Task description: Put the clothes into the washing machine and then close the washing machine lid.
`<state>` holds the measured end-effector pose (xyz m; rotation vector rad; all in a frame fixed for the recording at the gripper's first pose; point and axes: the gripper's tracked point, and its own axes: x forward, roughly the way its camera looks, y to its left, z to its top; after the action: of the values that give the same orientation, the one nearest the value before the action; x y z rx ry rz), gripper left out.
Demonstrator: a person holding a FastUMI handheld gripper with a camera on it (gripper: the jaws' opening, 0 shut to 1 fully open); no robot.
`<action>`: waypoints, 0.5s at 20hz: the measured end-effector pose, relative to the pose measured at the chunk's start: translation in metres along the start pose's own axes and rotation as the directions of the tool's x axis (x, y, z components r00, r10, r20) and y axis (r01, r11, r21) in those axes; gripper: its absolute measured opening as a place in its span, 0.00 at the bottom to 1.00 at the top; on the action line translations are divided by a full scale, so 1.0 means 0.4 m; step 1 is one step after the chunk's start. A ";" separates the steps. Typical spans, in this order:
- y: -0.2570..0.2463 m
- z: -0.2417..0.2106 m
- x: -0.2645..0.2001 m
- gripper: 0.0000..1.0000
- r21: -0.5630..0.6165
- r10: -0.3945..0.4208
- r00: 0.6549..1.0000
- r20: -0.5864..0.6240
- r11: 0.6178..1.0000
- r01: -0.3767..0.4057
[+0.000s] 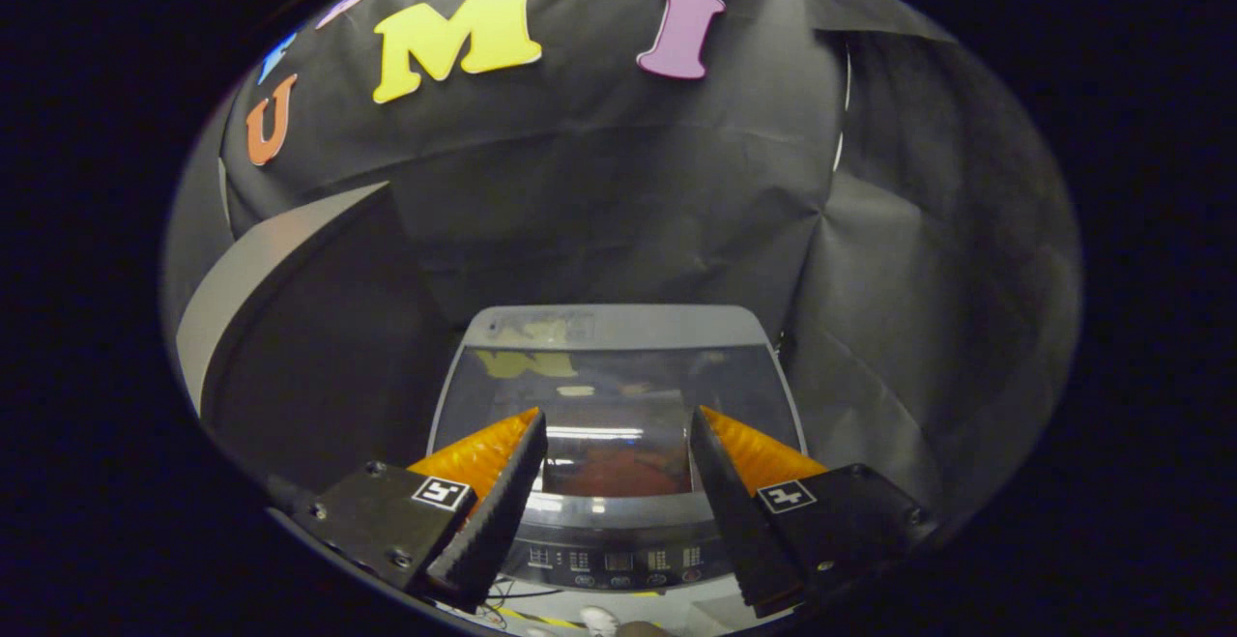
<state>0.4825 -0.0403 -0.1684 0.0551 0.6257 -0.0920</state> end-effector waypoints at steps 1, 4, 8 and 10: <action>-0.005 -0.009 -0.004 0.93 0.002 -0.002 1.000 -0.003 1.000 0.002; -0.014 -0.011 -0.026 0.93 -0.009 -0.015 1.000 0.009 1.000 0.015; -0.024 0.011 -0.081 0.93 -0.014 -0.024 0.998 0.051 1.000 0.024; -0.022 0.022 -0.130 0.93 -0.022 -0.020 0.996 0.083 1.000 0.022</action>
<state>0.4449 -0.0462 -0.1310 0.0229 0.5443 -0.1068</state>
